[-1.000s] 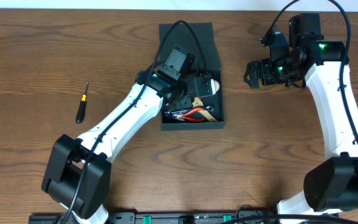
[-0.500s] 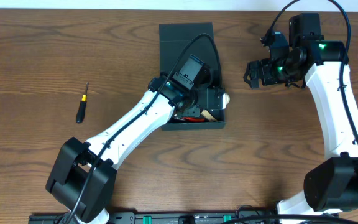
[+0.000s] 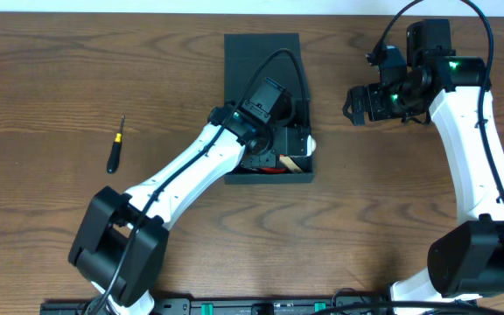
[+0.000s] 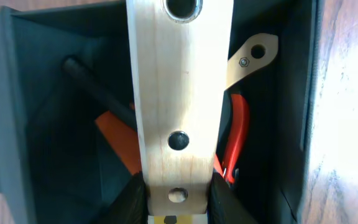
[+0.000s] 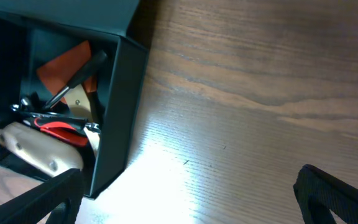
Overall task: Pack container
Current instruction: 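Carry the wooden-handled tool into the box and release it, then move the left gripper over the yellow-black screwdriver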
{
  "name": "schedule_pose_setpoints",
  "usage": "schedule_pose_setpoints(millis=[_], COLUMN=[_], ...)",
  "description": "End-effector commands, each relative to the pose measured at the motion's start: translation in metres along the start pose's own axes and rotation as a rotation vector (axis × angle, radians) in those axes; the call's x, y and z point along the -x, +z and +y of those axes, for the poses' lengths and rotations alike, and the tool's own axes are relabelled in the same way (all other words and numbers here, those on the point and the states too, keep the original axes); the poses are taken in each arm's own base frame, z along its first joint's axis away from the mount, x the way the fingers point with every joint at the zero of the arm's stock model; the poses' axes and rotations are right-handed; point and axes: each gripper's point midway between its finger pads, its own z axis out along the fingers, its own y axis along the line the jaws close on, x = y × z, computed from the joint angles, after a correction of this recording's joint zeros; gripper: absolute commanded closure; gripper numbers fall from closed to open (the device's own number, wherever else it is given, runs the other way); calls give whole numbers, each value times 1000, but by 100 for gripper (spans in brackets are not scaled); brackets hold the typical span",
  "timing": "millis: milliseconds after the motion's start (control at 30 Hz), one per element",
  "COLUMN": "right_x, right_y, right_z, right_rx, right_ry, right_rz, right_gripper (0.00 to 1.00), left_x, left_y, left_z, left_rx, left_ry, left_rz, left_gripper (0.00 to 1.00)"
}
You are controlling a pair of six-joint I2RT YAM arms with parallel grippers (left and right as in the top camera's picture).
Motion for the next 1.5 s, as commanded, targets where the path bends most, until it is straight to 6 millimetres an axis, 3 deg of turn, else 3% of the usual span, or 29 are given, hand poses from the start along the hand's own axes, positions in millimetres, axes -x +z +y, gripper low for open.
schedule_pose_setpoints(millis=[0,133,233,333,367,833,933,1067,1300,1400,1467], right_x=[-1,-1,-1,-1,-1,-2,-2,-2,-1,-1,-1], right_y=[1,1,1,1,1,1,1,1,1,1,1], right_z=[-3,-3,-3,-3,-3,-5,-6,-6,-6,-6,-6], right_rx=[-1,-1,-1,-1,-1,-9,-16,-16,-17,-16,-16], right_ry=[11,12,11,12,12,1,1,-3,-7,-7,-7], right_rz=[7,7,7,7,8,11,12,12,8,9,9], right_gripper=[1,1,1,1,1,1,1,1,1,1,1], left_x=[-7,-5,-5,-5,-5,-4,-3,-13,-86,-137,-169], left_y=[4,4,4,4,4,-1,-12,-42,-141,-183,-197], left_z=[2,5,5,5,5,7,14,34,64,78,80], left_rx=[-10,2,2,2,2,16,57,158,299,399,422], left_ry=[-12,-11,-11,-12,-12,-182,-247,-457,-929,-1172,-1294], left_rz=[18,10,11,10,11,6,6,27,73,54,44], left_gripper=[94,94,83,36,2,2,2,2,2,2,2])
